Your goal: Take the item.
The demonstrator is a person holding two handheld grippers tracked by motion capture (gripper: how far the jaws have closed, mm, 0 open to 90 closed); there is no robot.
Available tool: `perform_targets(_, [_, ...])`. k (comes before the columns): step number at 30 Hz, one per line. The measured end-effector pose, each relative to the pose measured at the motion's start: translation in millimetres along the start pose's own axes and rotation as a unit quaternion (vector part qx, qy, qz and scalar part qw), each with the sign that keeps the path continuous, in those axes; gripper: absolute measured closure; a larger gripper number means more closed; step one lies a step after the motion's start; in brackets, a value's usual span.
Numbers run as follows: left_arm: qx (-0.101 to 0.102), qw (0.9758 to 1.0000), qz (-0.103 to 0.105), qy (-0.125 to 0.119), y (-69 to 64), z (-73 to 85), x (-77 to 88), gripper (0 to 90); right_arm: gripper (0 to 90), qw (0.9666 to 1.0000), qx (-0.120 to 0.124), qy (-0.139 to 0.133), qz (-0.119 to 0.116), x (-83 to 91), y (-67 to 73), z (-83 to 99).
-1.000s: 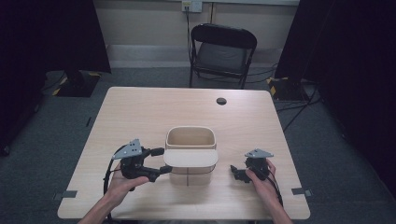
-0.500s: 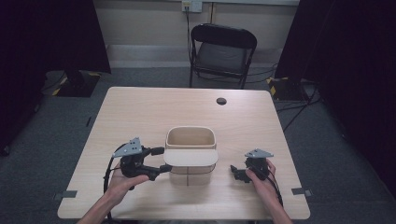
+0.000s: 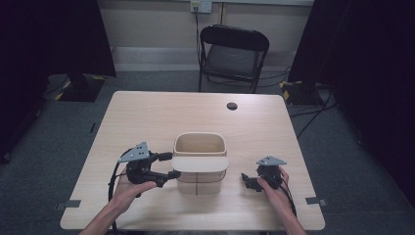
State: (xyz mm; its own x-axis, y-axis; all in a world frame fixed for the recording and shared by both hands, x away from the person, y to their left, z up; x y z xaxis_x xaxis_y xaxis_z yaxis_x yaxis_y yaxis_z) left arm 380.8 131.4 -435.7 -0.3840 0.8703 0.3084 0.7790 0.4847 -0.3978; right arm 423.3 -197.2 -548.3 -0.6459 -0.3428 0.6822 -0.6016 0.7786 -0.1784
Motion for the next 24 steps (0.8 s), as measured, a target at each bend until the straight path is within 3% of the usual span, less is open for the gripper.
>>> perform_targets(5, [0.006, 1.0000, 0.003, -0.003, -0.8, -0.1, 0.2, 25.5, 12.1, 1.0000, 0.000, 0.000, 0.000, -0.1, -0.1, 0.0])
perform_targets(18, [-0.005, 1.0000, 0.003, -0.005, -1.2, -6.8, -0.1, 26.2, 12.1, 1.0000, 0.000, 0.000, 0.000, 0.0, 0.0, 0.0])
perform_targets(20, [0.003, 0.9999, 0.005, -0.009, -1.8, -7.7, -0.6, 26.7, 12.2, 1.0000, 0.000, 0.000, 0.000, 0.0, 0.0, 0.0])
perform_targets(24, [-0.004, 1.0000, 0.008, 0.000, -2.2, -9.4, -1.0, 28.4, 12.1, 1.0000, 0.000, 0.000, 0.000, -0.1, -0.1, 0.0])
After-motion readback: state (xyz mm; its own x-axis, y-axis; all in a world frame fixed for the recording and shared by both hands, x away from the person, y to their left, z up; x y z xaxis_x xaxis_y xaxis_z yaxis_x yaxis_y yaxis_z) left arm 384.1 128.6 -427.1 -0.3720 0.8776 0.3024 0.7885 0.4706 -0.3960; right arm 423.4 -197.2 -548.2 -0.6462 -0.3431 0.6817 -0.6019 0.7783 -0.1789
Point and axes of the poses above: each handheld gripper's, and its own axes: x roughly backward along the jaws, z roughly out of its underside, y roughly to its left, the point moved 7 cm from there along -x, roughly forward along the jaws, and after that the axes turned 13 degrees about x, right-handed, at the moved point
